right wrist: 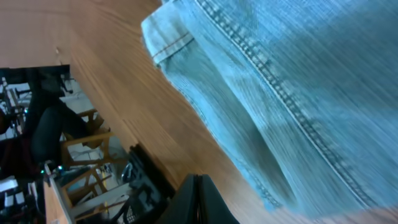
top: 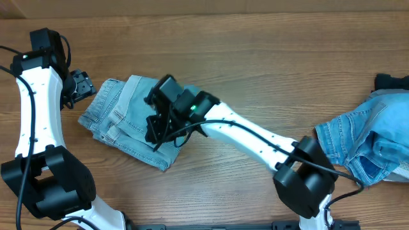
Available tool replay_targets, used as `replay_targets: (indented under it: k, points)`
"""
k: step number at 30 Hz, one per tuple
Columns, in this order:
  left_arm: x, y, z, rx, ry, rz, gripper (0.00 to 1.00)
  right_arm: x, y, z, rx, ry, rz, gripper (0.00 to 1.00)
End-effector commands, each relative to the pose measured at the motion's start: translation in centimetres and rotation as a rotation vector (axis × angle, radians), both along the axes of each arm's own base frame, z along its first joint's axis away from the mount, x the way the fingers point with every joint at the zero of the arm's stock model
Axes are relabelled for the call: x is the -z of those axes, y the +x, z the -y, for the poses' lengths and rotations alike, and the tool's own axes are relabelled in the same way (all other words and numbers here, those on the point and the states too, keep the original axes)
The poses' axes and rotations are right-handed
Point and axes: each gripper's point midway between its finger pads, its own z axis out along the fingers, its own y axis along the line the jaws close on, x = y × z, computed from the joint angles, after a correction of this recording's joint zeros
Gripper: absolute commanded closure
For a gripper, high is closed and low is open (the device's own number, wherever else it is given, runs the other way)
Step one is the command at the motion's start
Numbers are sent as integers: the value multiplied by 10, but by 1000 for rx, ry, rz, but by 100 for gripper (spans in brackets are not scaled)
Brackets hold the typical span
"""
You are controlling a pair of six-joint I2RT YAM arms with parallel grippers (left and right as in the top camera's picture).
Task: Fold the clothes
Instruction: 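Press the folded shorts flat with the right gripper, then lift away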
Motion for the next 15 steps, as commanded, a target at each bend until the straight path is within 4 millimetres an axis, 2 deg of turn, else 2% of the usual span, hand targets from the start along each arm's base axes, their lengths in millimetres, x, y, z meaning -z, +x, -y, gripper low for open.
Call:
replay_targets:
  k: [1, 3, 4, 6, 7, 10, 15]
  points:
    - [2, 1, 2, -11, -19, 3, 20, 31, 11, -2, 46, -54, 4, 96]
    - [2, 1, 2, -11, -19, 3, 20, 59, 13, 1, 53, -102, -23, 96]
    - [2, 1, 2, -11, -20, 2, 20, 79, 16, 5, 63, -140, -42, 96]
    - [3, -1, 2, -11, -21, -4, 20, 96, 22, 14, 81, -177, -62, 96]
    - [3, -2, 3, -11, -22, -9, 20, 105, 29, 26, 110, -223, -61, 96]
    - [3, -3, 3, -11, -25, -16, 20, 128, 51, 80, 219, -404, -76, 96]
    - [4, -3, 10, -2, -61, -14, 20, 135, 94, 152, 348, -474, -140, 96]
